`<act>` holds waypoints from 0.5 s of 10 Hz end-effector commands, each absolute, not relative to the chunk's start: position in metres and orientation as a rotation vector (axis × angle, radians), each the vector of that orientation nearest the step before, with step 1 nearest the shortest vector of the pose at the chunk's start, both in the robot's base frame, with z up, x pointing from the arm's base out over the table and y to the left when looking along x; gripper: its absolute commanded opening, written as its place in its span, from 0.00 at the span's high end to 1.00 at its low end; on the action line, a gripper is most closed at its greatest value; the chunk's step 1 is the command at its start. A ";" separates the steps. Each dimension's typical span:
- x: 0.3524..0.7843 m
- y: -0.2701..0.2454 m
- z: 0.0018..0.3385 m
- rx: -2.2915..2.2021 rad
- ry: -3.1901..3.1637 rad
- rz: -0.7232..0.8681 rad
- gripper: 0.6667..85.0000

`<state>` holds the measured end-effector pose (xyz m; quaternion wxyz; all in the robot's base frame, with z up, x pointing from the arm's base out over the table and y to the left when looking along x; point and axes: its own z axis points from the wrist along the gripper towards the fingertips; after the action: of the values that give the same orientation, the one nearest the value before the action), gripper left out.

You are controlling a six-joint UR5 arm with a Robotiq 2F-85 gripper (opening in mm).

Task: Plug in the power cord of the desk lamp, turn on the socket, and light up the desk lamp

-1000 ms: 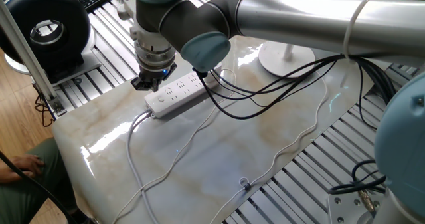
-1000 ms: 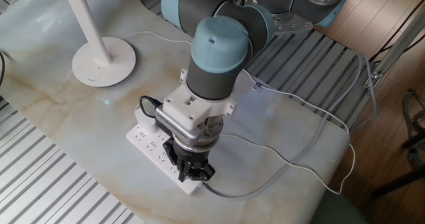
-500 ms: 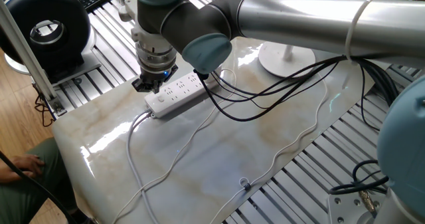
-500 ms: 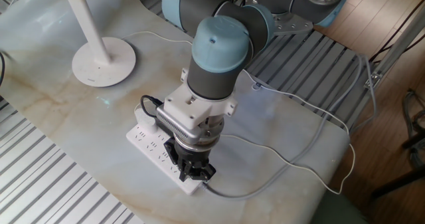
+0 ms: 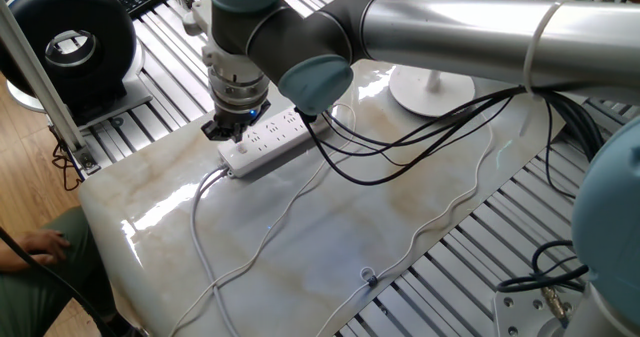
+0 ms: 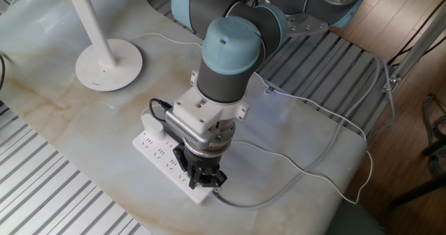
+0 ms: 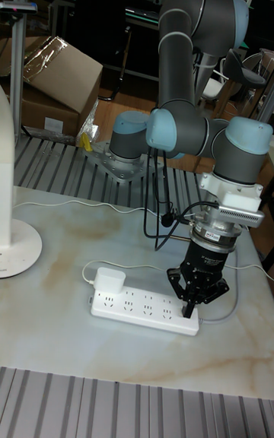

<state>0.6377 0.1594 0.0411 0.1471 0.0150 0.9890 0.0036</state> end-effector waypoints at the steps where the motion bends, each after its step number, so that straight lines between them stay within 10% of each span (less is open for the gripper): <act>1: 0.633 0.159 0.039 0.061 2.859 0.021 1.00; 5: 0.631 0.161 0.035 0.068 2.862 0.029 1.00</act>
<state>0.6331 0.1598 0.0360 0.1429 0.0178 0.9896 0.0045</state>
